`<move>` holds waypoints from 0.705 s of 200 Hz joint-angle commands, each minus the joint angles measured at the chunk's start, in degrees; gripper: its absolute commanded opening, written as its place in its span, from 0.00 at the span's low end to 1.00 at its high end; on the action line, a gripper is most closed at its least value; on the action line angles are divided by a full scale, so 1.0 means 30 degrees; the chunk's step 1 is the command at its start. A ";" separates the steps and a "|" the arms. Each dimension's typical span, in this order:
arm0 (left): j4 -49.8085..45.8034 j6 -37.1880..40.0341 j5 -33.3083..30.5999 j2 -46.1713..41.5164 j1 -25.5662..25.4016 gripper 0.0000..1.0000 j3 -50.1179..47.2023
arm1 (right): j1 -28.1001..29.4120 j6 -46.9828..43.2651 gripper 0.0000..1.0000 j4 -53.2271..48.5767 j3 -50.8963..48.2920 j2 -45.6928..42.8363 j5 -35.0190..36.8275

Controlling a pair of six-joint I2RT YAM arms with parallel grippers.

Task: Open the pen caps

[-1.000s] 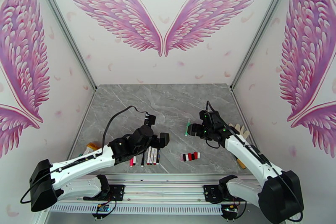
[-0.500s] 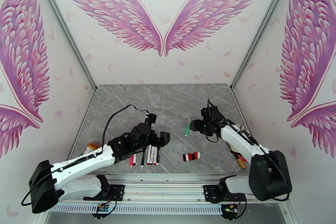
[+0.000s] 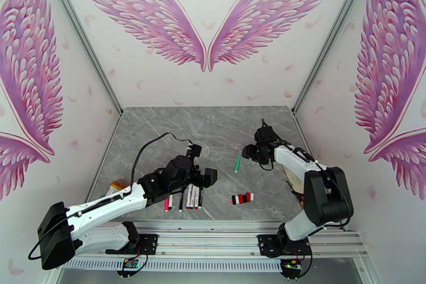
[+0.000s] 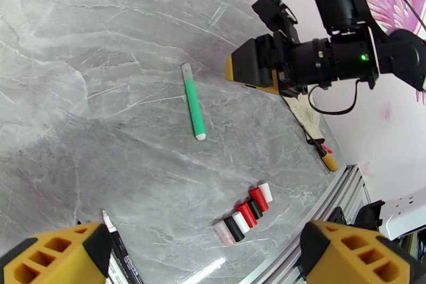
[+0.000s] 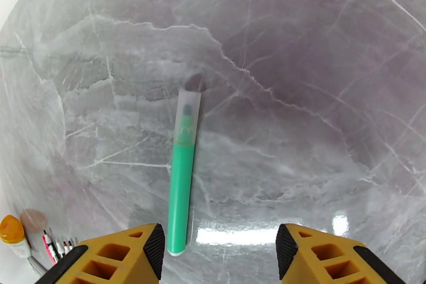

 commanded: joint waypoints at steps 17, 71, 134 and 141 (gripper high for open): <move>0.0655 0.0482 0.0739 0.0470 0.0099 0.99 -0.0354 | -0.0187 -0.0005 0.59 -0.0727 0.1529 0.1606 0.0213; 0.1029 0.0336 0.0859 0.1002 0.0072 0.99 -0.0296 | 0.0001 0.0270 0.53 -0.0317 0.2790 0.3482 -0.1130; 0.0992 0.0086 0.0853 0.1413 0.0070 0.99 -0.0209 | 0.0443 0.0534 0.49 -0.0532 0.4469 0.5287 -0.0993; 0.1004 0.0044 0.0805 0.1414 0.0070 0.99 -0.0213 | 0.0471 0.0593 0.48 -0.0528 0.4583 0.5492 -0.0861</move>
